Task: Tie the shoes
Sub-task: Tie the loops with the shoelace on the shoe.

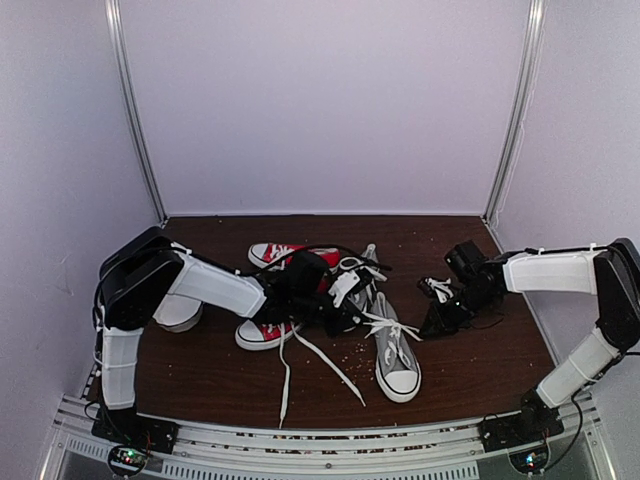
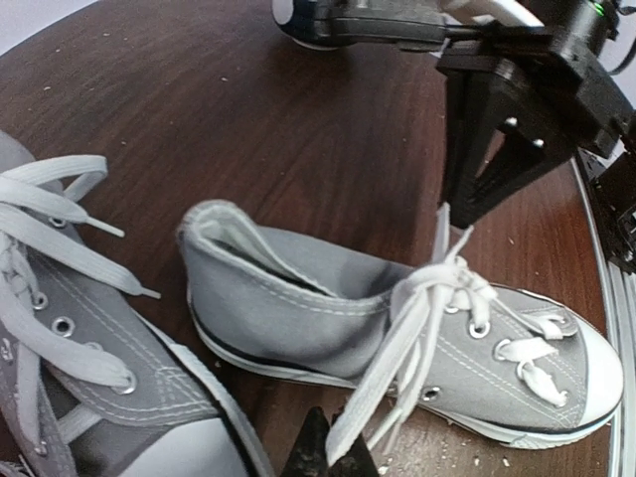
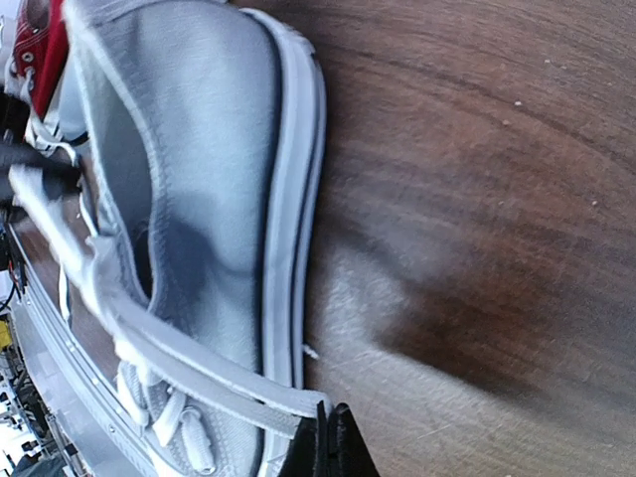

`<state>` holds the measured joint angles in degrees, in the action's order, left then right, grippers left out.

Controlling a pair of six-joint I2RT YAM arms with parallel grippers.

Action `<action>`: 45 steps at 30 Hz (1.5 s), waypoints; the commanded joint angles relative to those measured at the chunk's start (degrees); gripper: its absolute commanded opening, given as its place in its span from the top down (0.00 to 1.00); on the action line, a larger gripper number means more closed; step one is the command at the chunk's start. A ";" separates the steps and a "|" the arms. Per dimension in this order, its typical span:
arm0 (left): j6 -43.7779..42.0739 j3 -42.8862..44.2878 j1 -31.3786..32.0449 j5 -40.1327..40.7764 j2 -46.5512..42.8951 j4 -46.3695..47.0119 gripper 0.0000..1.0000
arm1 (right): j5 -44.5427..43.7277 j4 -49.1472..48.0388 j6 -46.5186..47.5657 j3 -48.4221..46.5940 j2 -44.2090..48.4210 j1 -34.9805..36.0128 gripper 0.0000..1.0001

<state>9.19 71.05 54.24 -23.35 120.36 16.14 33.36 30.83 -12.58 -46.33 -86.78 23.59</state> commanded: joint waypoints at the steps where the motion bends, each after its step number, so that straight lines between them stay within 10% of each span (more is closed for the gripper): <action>1: -0.47 2.27 -2.19 1.57 1.32 -0.62 1.00 | -0.61 2.90 -0.72 1.78 3.05 1.85 1.00; 25: -0.67 2.83 -2.91 -1.47 2.93 0.91 1.00 | -0.80 1.40 0.45 0.16 -0.56 2.31 1.00; 39: -8.66 -5.15 -2.91 -0.01 -8.11 0.38 0.38 | -4.19 7.76 3.99 -8.26 1.52 0.24 0.74; 45: -15.16 -7.37 -2.07 -2.22 -12.82 -1.55 0.31 | -4.57 7.82 3.63 -9.21 2.85 0.01 0.67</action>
<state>-0.03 65.25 51.64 -23.70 111.61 14.66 30.35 37.76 -9.26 -53.56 -86.21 23.97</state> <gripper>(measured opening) 0.706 0.317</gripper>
